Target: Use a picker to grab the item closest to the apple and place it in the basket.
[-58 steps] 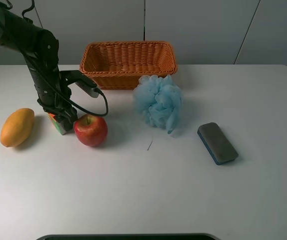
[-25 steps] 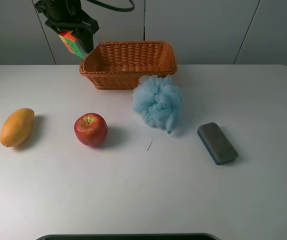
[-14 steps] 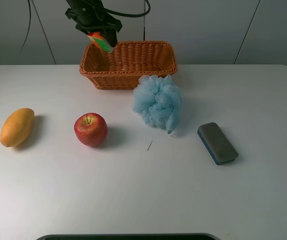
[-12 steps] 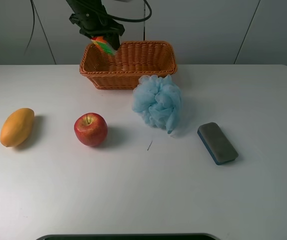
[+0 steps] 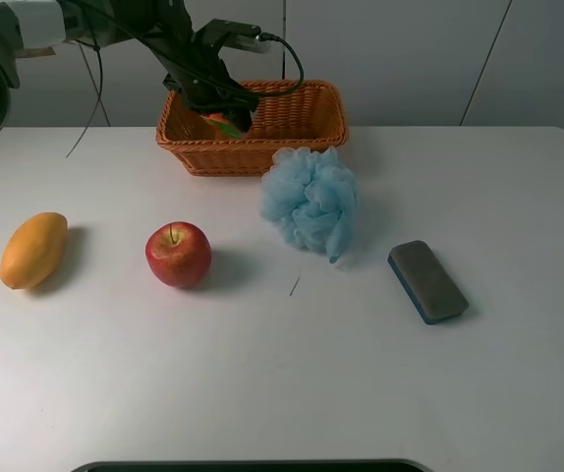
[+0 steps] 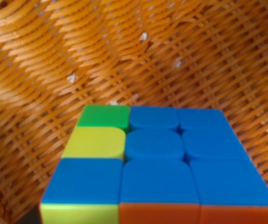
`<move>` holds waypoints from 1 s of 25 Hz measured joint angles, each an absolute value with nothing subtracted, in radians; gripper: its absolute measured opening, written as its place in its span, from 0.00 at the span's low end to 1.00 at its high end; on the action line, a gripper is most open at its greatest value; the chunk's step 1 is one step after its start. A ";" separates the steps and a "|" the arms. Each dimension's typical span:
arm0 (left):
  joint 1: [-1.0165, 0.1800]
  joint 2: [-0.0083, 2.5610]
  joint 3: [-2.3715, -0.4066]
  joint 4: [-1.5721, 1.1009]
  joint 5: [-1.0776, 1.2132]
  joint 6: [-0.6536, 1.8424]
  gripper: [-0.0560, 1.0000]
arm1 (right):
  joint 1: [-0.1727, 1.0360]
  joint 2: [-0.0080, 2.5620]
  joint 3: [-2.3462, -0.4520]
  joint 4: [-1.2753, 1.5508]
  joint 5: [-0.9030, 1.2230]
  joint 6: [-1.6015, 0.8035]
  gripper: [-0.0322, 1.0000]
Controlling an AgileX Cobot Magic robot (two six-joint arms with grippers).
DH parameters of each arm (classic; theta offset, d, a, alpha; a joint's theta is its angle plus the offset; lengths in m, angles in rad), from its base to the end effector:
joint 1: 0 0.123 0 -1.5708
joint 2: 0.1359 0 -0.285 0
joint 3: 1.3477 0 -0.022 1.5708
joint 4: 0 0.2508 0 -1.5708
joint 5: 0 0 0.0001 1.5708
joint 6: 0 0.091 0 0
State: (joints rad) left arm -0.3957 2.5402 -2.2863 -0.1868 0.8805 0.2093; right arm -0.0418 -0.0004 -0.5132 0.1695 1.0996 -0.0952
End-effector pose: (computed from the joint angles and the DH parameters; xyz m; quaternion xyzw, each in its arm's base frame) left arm 0.5036 -0.2245 0.1534 0.2495 0.9296 -0.1084 0.2487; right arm -0.0082 0.0140 0.2788 -0.0283 0.8562 0.0494 0.5135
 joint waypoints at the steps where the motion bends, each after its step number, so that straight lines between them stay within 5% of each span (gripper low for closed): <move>1: -0.396 2.540 -2.286 -0.189 0.878 0.211 0.58 | -0.042 0.000 -0.513 0.170 1.100 -0.095 0.71; 4: -0.396 2.540 -2.286 -0.193 0.873 0.211 0.60 | -0.042 0.000 -0.513 0.170 1.100 -0.095 0.71; 8: -0.396 2.540 -2.286 -0.209 0.870 0.211 0.75 | -0.042 0.000 -0.513 0.170 1.100 -0.095 0.71; 25: -0.396 2.188 -2.241 -0.039 1.203 0.186 0.76 | -0.042 0.000 -0.513 0.170 1.100 -0.095 0.71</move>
